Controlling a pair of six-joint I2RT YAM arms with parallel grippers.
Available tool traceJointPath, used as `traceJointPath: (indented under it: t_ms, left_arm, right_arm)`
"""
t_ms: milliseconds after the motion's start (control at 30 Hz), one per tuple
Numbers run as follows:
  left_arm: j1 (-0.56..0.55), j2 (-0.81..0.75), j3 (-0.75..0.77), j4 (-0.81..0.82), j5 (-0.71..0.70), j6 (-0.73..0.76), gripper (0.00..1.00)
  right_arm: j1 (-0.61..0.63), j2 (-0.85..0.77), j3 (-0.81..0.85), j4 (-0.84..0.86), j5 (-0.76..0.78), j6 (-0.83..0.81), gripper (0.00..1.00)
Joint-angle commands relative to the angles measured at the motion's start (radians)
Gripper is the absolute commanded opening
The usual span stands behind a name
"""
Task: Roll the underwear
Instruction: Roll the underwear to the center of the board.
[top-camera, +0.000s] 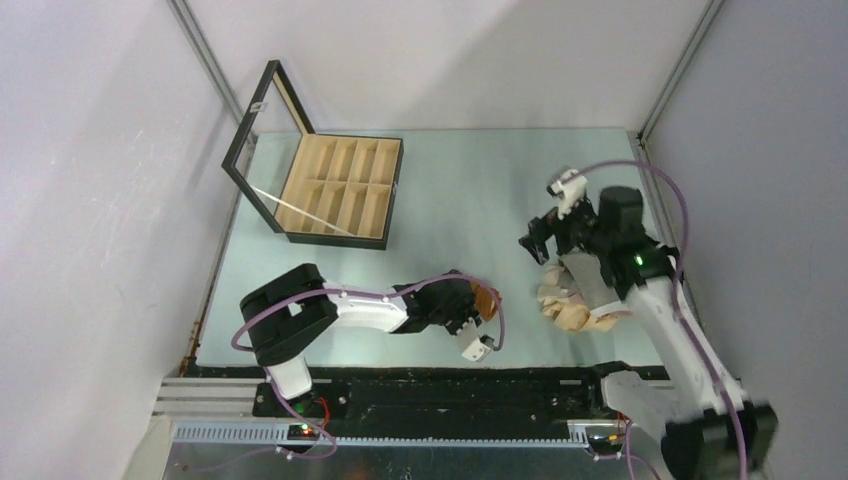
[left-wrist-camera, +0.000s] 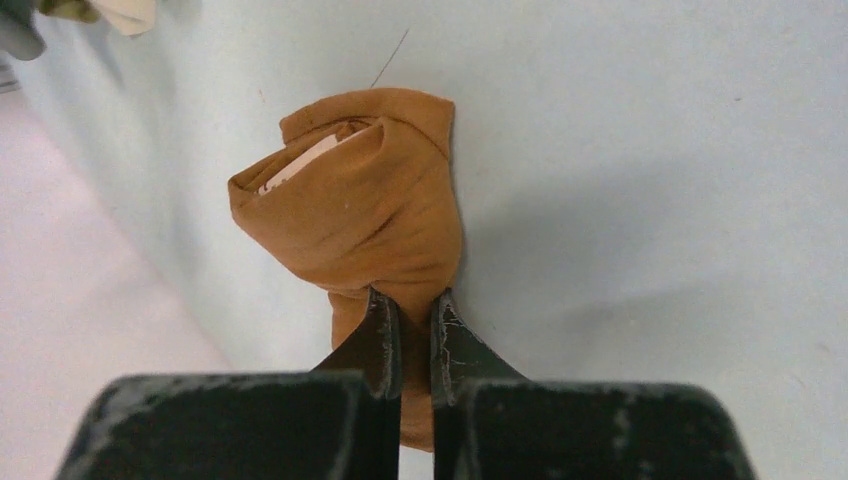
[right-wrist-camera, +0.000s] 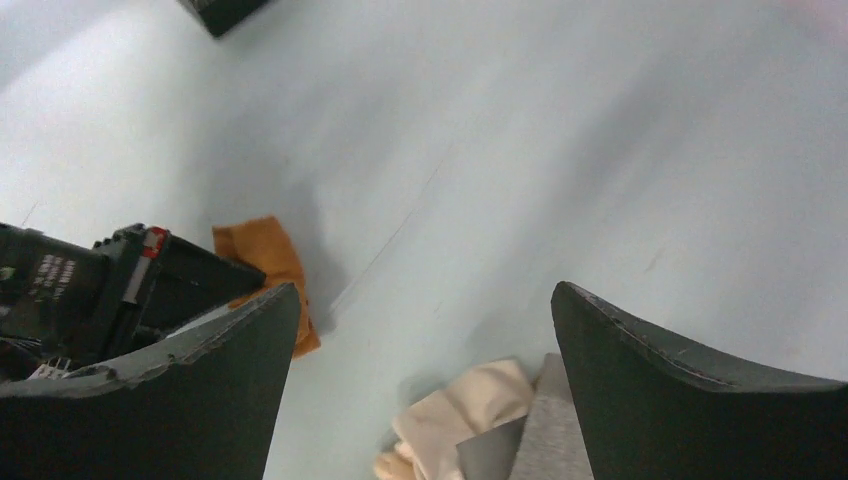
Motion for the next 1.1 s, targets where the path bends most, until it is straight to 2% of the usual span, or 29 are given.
traceJointPath:
  t_ms: [0, 67, 133, 200, 367, 467, 600, 667, 867, 1067]
  left_arm:
    - [0.025, 0.022, 0.082, -0.652, 0.146, -0.078, 0.00]
    - [0.069, 0.056, 0.170, -0.803, 0.303, -0.133, 0.00]
    - [0.101, 0.158, 0.270, -0.919, 0.412, -0.212, 0.00]
    - [0.131, 0.231, 0.357, -0.961, 0.512, -0.322, 0.00]
    - [0.187, 0.308, 0.438, -0.884, 0.651, -0.544, 0.00]
    - [0.223, 0.358, 0.467, -0.868, 0.687, -0.623, 0.00]
    - [0.250, 0.390, 0.471, -0.840, 0.716, -0.680, 0.00]
    - [0.252, 0.396, 0.472, -0.835, 0.721, -0.696, 0.00]
    - [0.255, 0.424, 0.503, -0.871, 0.729, -0.704, 0.01]
    - [0.268, 0.450, 0.535, -0.888, 0.730, -0.714, 0.01]
  right_arm:
    - [0.029, -0.206, -0.127, 0.139, 0.110, -0.032, 0.99]
    - [0.054, -0.277, -0.132, 0.020, 0.125, -0.081, 1.00]
    - [0.081, -0.354, -0.150, -0.098, 0.121, -0.159, 0.98]
    - [0.109, -0.442, -0.184, -0.195, 0.124, -0.206, 0.94]
    - [0.208, -0.629, -0.256, -0.448, 0.055, -0.413, 0.80]
    - [0.305, -0.661, -0.308, -0.470, 0.078, -0.518, 0.76]
    - [0.540, -0.594, -0.406, -0.302, 0.254, -0.553, 0.77]
    - [0.598, -0.540, -0.456, -0.182, 0.305, -0.593, 0.79]
    - [0.649, -0.294, -0.521, 0.211, 0.345, -0.635, 0.82]
    - [0.655, -0.133, -0.518, 0.384, 0.322, -0.699, 0.81]
